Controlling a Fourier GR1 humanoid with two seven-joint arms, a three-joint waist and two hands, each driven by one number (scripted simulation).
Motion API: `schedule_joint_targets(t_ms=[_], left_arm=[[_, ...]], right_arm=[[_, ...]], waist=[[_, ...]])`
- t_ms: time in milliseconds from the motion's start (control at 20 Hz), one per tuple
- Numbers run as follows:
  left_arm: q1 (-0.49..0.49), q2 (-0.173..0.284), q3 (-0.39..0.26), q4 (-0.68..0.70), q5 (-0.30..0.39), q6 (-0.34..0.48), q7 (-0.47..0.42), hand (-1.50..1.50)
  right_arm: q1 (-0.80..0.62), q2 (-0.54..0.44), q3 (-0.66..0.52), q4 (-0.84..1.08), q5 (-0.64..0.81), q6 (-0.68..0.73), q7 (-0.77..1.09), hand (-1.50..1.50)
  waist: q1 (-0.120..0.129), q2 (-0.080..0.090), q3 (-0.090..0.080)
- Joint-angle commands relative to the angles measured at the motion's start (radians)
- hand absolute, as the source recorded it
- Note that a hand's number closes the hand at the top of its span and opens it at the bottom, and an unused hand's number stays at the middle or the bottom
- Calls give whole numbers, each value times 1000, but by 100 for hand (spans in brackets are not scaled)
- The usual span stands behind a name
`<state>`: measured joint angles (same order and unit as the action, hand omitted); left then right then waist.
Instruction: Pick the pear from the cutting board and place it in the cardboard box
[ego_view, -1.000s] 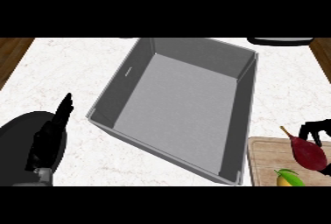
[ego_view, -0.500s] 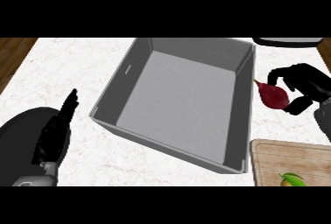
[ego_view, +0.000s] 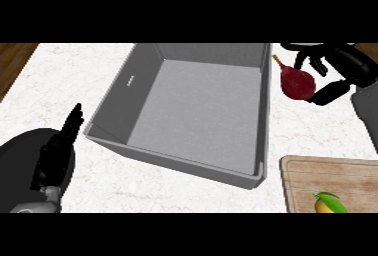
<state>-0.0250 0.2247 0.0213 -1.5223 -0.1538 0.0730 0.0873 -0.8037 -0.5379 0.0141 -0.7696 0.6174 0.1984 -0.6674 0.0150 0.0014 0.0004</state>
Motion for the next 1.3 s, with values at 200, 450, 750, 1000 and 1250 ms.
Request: schedule_joint_targets(t_ms=[200,450,750,1000,1250], left_arm=[[29,-2,-1,-18,-20,4,-1,0],[51,1,16,-98,11,-29,59,0],[-2,-9,22,-6,-5,-27,8,0],[18,1,43,-34,3,-36,21,0],[17,-37,5,-54,-34,-10,41,0]], right_arm=[[-78,66,-57,-154,-166,229,37,150],[-98,126,-53,-274,-185,269,195,150],[-147,292,26,-335,-133,206,403,150],[-236,368,54,-216,-77,165,459,150],[-242,478,132,-171,-10,132,528,150]], waist=[[-16,-6,-1],[-11,-4,-1],[-10,-2,-1],[1,1,-1],[0,1,-1]])
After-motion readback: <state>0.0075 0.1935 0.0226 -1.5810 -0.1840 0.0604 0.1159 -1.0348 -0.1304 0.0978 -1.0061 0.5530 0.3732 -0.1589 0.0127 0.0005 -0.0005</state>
